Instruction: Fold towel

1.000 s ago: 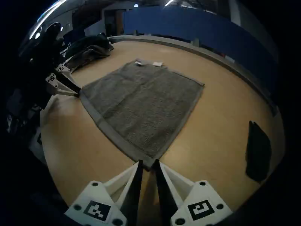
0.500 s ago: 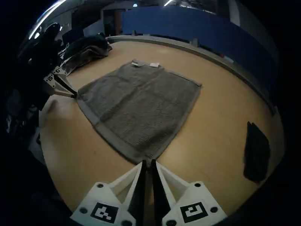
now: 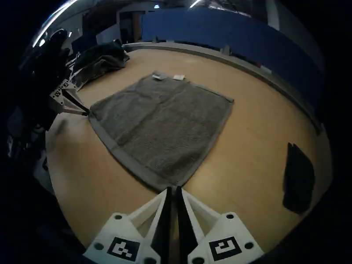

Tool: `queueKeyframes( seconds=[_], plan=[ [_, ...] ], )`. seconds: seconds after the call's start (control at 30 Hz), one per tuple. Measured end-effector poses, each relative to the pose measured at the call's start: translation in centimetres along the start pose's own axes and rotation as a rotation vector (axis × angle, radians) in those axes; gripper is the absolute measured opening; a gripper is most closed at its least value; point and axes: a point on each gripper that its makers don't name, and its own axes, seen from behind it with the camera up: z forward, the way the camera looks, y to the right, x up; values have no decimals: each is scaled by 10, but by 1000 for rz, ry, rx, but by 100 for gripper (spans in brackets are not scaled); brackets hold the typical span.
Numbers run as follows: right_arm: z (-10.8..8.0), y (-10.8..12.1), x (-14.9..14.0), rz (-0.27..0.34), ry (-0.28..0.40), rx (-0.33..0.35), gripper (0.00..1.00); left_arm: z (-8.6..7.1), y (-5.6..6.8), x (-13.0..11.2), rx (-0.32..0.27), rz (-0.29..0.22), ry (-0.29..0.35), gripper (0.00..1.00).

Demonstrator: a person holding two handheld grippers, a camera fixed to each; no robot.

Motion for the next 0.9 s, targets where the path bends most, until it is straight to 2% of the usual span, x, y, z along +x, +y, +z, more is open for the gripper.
queueKeyframes(
  seconds=[0.37, 0.9],
  plan=[
    [-15, -1, 14, -5, 24, 1, 8, -15, -2, 14, 5, -45, 21, 0],
    [-65, -5, 46, 19, 69, 6, 8, -57, 4, 40, 5, -131, 44, 0]
  ],
)
